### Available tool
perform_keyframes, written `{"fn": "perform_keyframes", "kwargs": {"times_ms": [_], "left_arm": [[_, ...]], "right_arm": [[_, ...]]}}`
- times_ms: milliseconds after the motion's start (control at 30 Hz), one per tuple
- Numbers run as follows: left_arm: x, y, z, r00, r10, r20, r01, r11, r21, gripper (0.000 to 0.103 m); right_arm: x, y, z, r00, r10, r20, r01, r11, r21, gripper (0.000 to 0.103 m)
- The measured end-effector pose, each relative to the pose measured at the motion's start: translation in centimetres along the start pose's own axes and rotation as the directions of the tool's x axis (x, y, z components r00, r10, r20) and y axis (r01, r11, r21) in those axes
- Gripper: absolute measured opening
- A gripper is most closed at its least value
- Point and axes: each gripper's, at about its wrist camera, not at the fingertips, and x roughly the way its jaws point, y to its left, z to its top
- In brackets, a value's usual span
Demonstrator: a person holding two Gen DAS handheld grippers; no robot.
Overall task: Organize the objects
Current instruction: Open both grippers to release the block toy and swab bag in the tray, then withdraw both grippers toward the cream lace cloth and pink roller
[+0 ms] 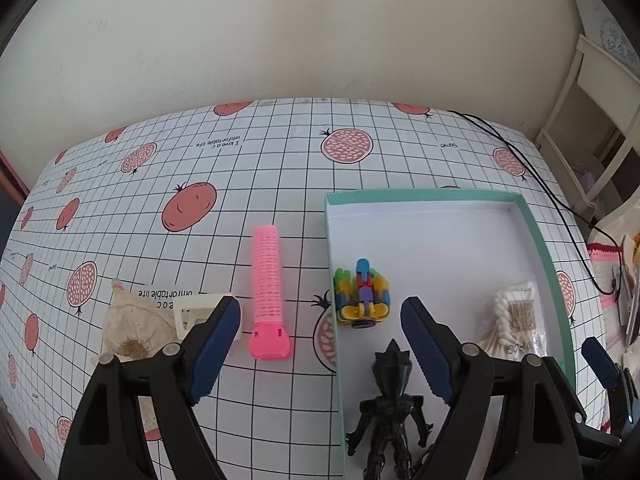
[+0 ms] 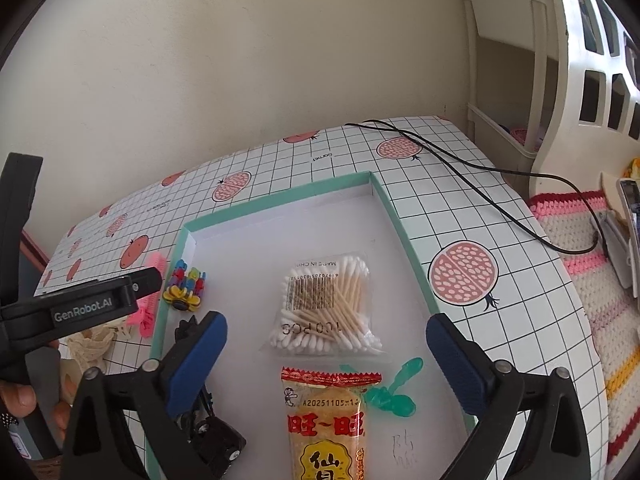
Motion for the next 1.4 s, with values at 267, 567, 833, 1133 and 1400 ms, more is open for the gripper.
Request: {"fn": "perform_keyframes", "kwargs": {"times_ms": [267, 567, 833, 1133, 1400], "left_arm": [[0.2, 0.5, 0.0, 1.000, 0.009, 0.016, -0.009, 1.000, -0.011, 0.103], [0.5, 0.2, -0.1, 1.000, -0.005, 0.012, 0.005, 1.000, -0.008, 0.103], [0.1, 0.6, 0.1, 1.000, -0.029, 0.011, 0.029, 1.000, -0.010, 0.103], [-4.0, 3.3, 1.4, 0.995, -0.066, 0.081, 0.070, 0.997, -0.044, 0.103], [-9.4, 10.5, 1.4, 0.979, 0.003, 0.205, 0.031, 0.986, -0.162, 0.103]], "right_arm": [[0.3, -0.3, 0.0, 1.000, -0.006, -0.008, 0.006, 1.000, 0.020, 0.103], [0.6, -0.1, -0.1, 1.000, -0.012, -0.025, 0.012, 1.000, 0.012, 0.103], [-0.7, 0.8, 0.2, 1.000, -0.015, 0.004, 0.015, 1.000, -0.007, 0.103], [-3.1, 4.5, 0.4, 0.997, 0.042, 0.062, -0.037, 0.997, -0.072, 0.103], [-3.4, 9.3, -0.3, 0.989, 0.136, 0.061, -0.125, 0.979, -0.158, 0.103]]}}
